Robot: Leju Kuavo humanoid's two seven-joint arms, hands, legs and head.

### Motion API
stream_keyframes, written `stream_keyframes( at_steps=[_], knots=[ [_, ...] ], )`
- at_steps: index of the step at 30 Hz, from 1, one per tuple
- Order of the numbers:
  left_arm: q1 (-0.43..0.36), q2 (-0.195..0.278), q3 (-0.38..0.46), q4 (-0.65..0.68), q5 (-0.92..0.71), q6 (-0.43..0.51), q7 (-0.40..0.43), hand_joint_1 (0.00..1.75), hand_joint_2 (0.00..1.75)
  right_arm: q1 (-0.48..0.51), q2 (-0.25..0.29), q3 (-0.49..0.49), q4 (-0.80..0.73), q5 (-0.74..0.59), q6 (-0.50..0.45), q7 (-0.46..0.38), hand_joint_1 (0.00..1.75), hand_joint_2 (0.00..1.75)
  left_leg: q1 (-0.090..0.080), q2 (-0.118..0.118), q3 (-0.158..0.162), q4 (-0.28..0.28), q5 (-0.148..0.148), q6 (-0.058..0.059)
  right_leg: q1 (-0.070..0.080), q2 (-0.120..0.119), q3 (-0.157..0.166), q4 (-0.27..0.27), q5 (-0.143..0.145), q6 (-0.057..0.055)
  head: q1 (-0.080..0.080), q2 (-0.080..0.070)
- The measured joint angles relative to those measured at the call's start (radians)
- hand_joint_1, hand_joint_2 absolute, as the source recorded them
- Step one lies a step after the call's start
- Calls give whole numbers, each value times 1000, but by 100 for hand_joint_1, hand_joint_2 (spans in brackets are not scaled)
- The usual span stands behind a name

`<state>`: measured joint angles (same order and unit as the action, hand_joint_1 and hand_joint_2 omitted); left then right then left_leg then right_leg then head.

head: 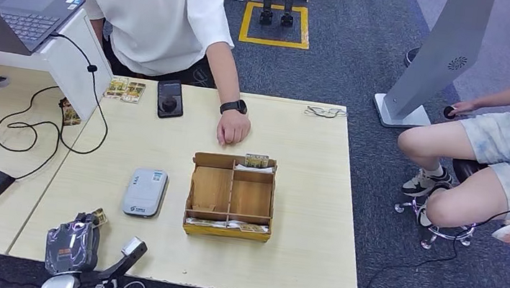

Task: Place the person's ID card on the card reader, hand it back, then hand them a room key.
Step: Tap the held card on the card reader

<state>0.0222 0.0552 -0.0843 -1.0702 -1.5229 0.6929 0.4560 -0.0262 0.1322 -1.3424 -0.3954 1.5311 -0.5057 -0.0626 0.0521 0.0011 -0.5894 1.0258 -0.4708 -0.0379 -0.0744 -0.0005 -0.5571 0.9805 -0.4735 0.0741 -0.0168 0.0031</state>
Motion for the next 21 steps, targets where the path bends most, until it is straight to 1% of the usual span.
stream_keyframes(
  at_steps=[9, 18, 21],
  knots=[
    [2, 0, -3, 17, 0, 0, -48, 175, 175, 0, 0, -3, -2, 8, 3, 3, 0, 0, 0, 0, 1, 0, 0, 0, 0, 0, 2, 0, 0, 0, 0, 0],
    [0, 0, -4, 26, 0, 4, -53, 175, 175, -1, 0, -7, -2, 10, 0, 5, 0, 0, 0, 0, 4, 0, 0, 0, 0, -1, 5, 0, 0, 0, 0, 0],
    [11, -6, -3, 5, 0, 6, -91, 175, 175, -1, 0, -8, 0, 21, -5, 1, 0, 0, 0, 0, 5, 0, 0, 0, 0, 0, 5, 0, 0, 0, 0, 0]
  ],
)
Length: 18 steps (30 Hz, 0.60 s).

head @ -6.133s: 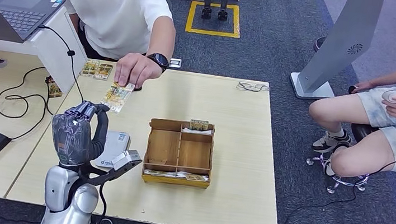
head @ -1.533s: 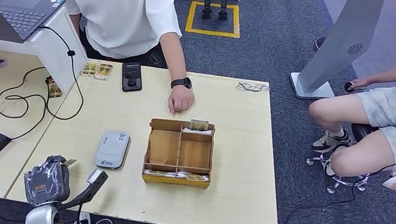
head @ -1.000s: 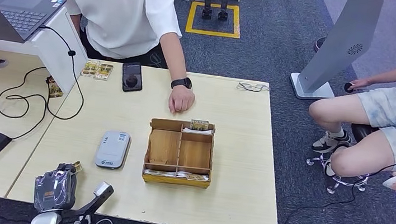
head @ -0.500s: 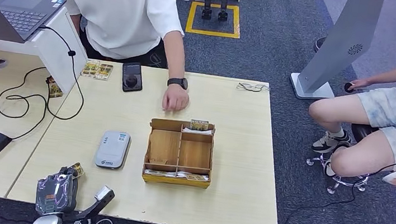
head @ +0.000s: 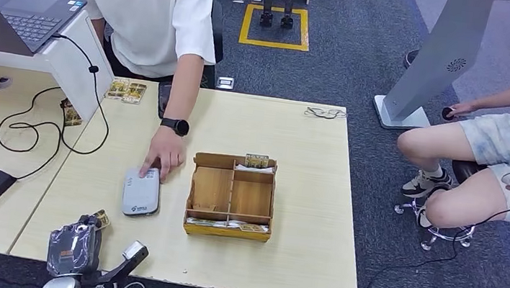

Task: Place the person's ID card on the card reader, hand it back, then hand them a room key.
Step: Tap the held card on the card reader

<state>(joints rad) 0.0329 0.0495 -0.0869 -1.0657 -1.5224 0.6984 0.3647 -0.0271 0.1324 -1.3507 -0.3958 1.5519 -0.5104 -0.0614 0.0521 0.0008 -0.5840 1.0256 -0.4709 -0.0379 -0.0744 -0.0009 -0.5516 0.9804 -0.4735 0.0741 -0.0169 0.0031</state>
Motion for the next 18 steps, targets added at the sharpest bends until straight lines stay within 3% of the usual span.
stream_keyframes(
  at_steps=[6, 15, 18],
  knots=[
    [35, -73, 57, -229, 11, 1, -214, 175, 175, -4, -1, -3, 16, 7, -24, -19, 0, 0, 0, -1, -2, 0, 0, 0, 0, -2, -1, 0, 0, 0, 0, 0],
    [35, -125, 100, -369, 14, 1, -250, 175, 175, -7, -2, -3, 31, 8, -29, -22, 0, 0, 0, -1, -2, 0, 0, 0, 0, -1, -2, 0, 0, 0, 0, 0],
    [33, -141, 113, -401, 38, 1, -311, 175, 175, -7, -3, -3, 35, 13, -32, -24, 0, 0, 0, -1, -3, 0, 0, 0, 0, -1, -3, 0, 0, 0, 0, 0]
  ],
)
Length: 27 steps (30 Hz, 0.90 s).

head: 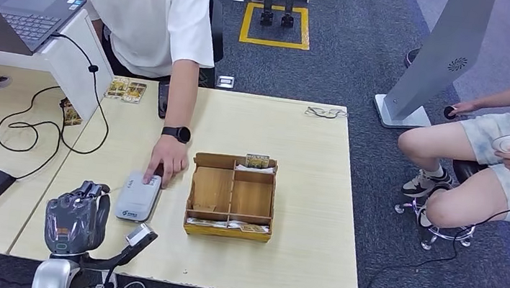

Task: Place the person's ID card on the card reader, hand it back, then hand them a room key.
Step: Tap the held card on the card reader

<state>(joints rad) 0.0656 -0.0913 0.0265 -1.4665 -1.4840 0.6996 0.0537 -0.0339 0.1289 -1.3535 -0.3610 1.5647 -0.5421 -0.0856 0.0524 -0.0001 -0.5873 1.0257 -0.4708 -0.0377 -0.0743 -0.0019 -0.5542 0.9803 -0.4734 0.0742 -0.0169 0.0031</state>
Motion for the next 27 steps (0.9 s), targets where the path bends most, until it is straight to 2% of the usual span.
stream_keyframes(
  at_steps=[6, 12, 15, 23, 25, 27],
  knots=[
    [-69, -83, 58, -80, 69, 0, -231, 175, 175, -3, -4, 0, 16, 8, -17, -4, 0, 0, 0, -1, -1, 0, 0, 0, 0, -1, 0, 0, 1, 0, 0, 0],
    [-160, -169, 98, -99, 108, -1, -347, 175, 175, -9, -13, 1, 35, 8, -25, -5, 0, 0, 0, 0, 0, 0, 1, 0, 0, 0, 0, 0, 1, 0, 0, 0],
    [-179, -188, 102, -99, 90, -1, -347, 175, 175, -12, -16, 2, 43, 8, -28, -6, 0, 0, 0, 0, 0, 0, 1, 0, 0, 0, 0, 0, 1, 0, 0, 0],
    [-184, -192, 102, -97, 69, -1, -331, 175, 175, -13, -19, 3, 54, 8, -29, -7, 0, 0, 0, 0, 0, 0, 0, 0, 0, 1, -2, 0, 1, 0, 0, 0],
    [-185, -189, 101, -91, 44, -2, -283, 175, 175, -13, -21, 4, 56, 5, -29, -4, 0, 0, 0, 0, -1, 0, 0, 0, 0, 1, -2, 0, 1, 0, 0, 0],
    [-185, -180, 89, -73, 13, -2, -201, 175, 175, -13, -23, 6, 60, 0, -29, 1, 0, 0, 0, 0, -1, 0, 0, 0, 0, 1, -2, 0, 1, 0, 0, 0]
  ],
)
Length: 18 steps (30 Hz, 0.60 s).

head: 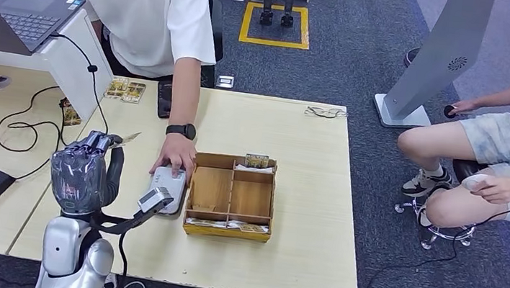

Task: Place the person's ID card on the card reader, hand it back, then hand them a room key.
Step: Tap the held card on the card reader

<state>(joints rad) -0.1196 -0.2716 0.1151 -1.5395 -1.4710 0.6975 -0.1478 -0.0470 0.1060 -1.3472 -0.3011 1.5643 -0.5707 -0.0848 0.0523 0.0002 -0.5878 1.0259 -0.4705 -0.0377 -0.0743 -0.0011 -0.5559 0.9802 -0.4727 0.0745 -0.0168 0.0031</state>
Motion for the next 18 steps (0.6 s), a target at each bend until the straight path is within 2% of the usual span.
stream_keyframes(
  at_steps=[4, 7, 10, 14, 18],
  knots=[
    [-4, 62, -96, 100, -46, -1, 207, 175, 175, 0, -2, 2, 2, -3, 9, 7, 0, 0, 0, 0, 0, 0, 0, 0, 0, 0, 0, 0, 0, 0, 0, 0],
    [-7, 110, -169, 196, -50, -1, 300, 175, 175, 0, -2, 2, 2, -2, 15, 9, 0, 0, 0, 0, 0, 0, 0, 0, 0, 0, 0, 0, 0, 0, 0, 0],
    [-10, 147, -220, 281, -51, -2, 369, 175, 175, 0, -2, 2, 1, 0, 16, 11, 0, 0, 0, 0, 0, 0, 0, 0, 0, 1, 0, 0, 0, 0, 0, 0],
    [-10, 181, -247, 357, -51, -10, 427, 175, 175, 1, -2, 2, -3, 7, 16, 13, 0, 0, 0, 0, -1, 0, 0, 0, 0, 1, -1, 0, 0, 0, 0, 0],
    [-10, 212, -272, 407, -52, -77, 462, 175, 175, 1, -2, 3, -10, 8, 19, 21, 0, 0, 0, 0, -1, 0, 0, 0, 0, 1, -1, 0, 0, 0, 0, 0]
  ],
)
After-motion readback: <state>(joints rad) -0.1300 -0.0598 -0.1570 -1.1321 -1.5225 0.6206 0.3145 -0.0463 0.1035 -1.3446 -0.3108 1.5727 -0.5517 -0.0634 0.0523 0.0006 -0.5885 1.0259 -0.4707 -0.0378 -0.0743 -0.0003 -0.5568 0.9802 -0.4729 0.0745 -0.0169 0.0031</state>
